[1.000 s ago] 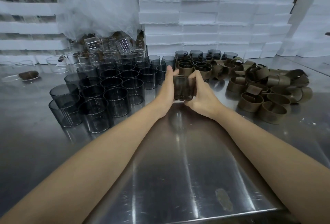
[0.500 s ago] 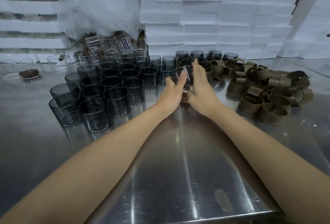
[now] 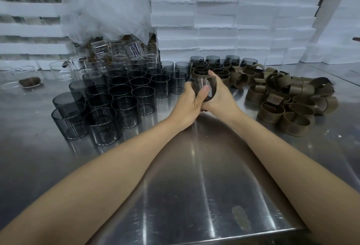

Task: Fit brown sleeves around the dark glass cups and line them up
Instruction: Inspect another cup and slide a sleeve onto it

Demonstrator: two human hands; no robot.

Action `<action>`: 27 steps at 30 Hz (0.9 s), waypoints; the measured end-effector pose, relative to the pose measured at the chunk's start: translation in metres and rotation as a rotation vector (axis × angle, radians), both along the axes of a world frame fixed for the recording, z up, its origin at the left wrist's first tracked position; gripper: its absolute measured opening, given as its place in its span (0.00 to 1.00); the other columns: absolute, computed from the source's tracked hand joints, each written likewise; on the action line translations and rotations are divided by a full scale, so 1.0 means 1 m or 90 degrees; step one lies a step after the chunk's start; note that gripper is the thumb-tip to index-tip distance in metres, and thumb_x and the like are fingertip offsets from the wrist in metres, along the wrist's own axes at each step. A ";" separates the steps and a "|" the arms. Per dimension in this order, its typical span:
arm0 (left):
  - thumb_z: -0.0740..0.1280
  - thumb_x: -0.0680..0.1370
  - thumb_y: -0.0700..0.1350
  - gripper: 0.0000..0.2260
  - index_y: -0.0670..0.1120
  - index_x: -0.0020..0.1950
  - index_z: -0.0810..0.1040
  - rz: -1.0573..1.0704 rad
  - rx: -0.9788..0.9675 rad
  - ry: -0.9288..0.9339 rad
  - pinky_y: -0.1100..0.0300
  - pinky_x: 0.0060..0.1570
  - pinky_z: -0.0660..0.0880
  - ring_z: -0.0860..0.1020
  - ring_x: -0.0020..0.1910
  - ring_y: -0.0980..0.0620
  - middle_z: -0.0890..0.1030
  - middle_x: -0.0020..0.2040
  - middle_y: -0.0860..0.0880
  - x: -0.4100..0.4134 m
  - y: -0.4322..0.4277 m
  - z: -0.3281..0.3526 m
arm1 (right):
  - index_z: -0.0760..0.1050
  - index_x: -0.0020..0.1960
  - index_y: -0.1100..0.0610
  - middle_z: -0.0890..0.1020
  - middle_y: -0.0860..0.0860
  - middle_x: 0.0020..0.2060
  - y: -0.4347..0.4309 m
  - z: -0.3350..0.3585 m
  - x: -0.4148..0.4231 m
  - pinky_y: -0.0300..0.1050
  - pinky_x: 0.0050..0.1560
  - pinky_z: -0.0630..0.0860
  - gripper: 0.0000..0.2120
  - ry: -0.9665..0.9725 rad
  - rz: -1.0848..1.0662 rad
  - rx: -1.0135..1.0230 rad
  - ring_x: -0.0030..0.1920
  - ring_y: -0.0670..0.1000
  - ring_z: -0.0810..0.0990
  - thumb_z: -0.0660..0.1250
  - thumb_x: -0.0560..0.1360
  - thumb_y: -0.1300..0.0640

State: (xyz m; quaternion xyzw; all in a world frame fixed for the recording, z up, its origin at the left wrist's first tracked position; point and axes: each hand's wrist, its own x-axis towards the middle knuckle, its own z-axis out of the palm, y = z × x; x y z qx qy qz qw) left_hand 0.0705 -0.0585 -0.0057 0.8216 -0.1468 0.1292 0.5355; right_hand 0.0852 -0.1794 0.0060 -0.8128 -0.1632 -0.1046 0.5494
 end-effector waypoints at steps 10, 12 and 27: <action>0.52 0.84 0.52 0.16 0.41 0.62 0.68 0.071 -0.020 -0.062 0.74 0.43 0.69 0.75 0.42 0.66 0.75 0.45 0.56 -0.007 -0.003 0.002 | 0.58 0.76 0.56 0.79 0.41 0.51 0.004 -0.005 -0.002 0.28 0.53 0.72 0.47 -0.040 -0.013 0.121 0.51 0.34 0.78 0.80 0.64 0.61; 0.53 0.84 0.52 0.17 0.39 0.61 0.69 0.100 0.011 -0.092 0.68 0.52 0.70 0.73 0.47 0.59 0.72 0.53 0.49 -0.007 -0.004 0.002 | 0.53 0.78 0.57 0.77 0.43 0.53 0.004 -0.006 -0.001 0.28 0.55 0.72 0.49 -0.059 -0.031 0.104 0.54 0.38 0.78 0.79 0.66 0.63; 0.67 0.79 0.54 0.22 0.46 0.63 0.60 0.003 -0.037 0.060 0.72 0.47 0.72 0.75 0.53 0.57 0.73 0.55 0.53 -0.002 -0.003 0.002 | 0.71 0.53 0.49 0.80 0.43 0.40 -0.009 -0.003 0.006 0.33 0.33 0.74 0.18 -0.089 -0.080 -0.122 0.37 0.40 0.78 0.75 0.68 0.58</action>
